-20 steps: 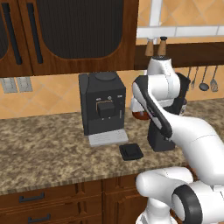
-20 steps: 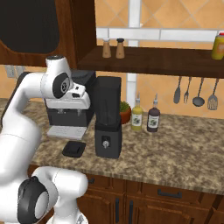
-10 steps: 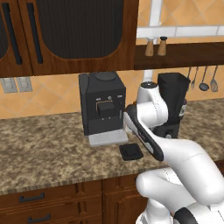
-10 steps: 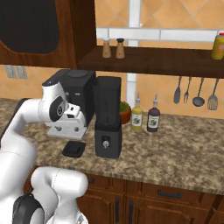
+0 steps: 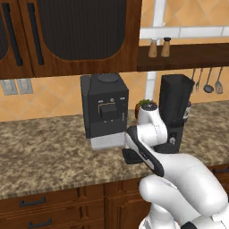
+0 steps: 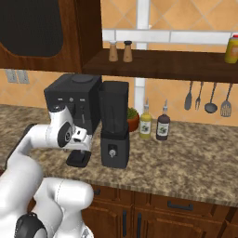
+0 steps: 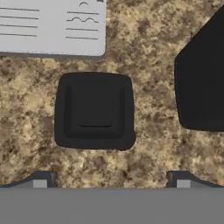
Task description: Close the lid blender by securely placing the lid on top.
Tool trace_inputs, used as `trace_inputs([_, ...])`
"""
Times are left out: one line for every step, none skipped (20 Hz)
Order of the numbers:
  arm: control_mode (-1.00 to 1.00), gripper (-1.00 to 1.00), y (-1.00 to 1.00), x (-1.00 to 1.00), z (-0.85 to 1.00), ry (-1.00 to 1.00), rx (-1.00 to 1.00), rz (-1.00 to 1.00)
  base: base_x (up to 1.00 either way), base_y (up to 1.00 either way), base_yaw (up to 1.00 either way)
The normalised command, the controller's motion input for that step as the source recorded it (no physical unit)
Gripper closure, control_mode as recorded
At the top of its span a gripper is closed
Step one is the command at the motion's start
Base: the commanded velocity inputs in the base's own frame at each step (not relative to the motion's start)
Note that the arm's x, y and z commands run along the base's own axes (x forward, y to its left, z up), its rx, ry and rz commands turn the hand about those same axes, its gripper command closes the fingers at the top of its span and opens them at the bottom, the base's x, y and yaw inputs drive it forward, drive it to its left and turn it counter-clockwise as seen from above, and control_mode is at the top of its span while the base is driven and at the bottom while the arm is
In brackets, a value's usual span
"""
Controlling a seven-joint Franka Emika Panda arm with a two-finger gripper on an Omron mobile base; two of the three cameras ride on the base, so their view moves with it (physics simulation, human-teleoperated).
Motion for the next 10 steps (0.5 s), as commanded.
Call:
trace_inputs([-1.00, -1.00, 0.33, 0.36, -0.44, 0.00, 0.00, -0.02, 0.00, 0.00, 0.00])
trace_inputs([-1.00, -1.00, 0.26, 0.40, -0.33, 0.00, 0.00, -0.01, 0.00, 0.00, 0.00])
trace_inputs([-1.00, -1.00, 0.29, 0.35, -0.22, 0.00, 0.00, 0.00, 0.00, 0.00, 0.00])
trace_inputs([-1.00, -1.00, 0.23, 0.29, -0.23, 0.00, 0.00, 0.00, 0.00, 0.00, 0.00])
trace_inputs([-1.00, -1.00, 0.20, 0.26, -0.28, 0.00, 0.00, 0.00, 0.00, 0.00, 0.00])
trace_inputs([-1.00, -1.00, 0.14, 0.29, -0.33, 0.00, 0.00, 0.00, 0.00, 0.00, 0.00])
trace_inputs([-1.00, -1.00, 0.02, 0.20, -0.36, 0.00, 0.00, 0.00, 0.00, 0.00, 0.00])
trace_inputs([-1.00, -1.00, 0.00, 0.17, -0.39, 0.00, 0.01, 0.00, 0.00, 0.00, 0.00])
trace_inputs([-1.00, -1.00, 0.00, 0.13, -0.36, 0.00, 0.03, 0.00, 0.00, 0.00, 0.00])
trace_inputs([-1.00, -1.00, -0.01, 0.09, -0.36, 0.00, 0.03, 0.00, 0.00, 0.00, 0.00])
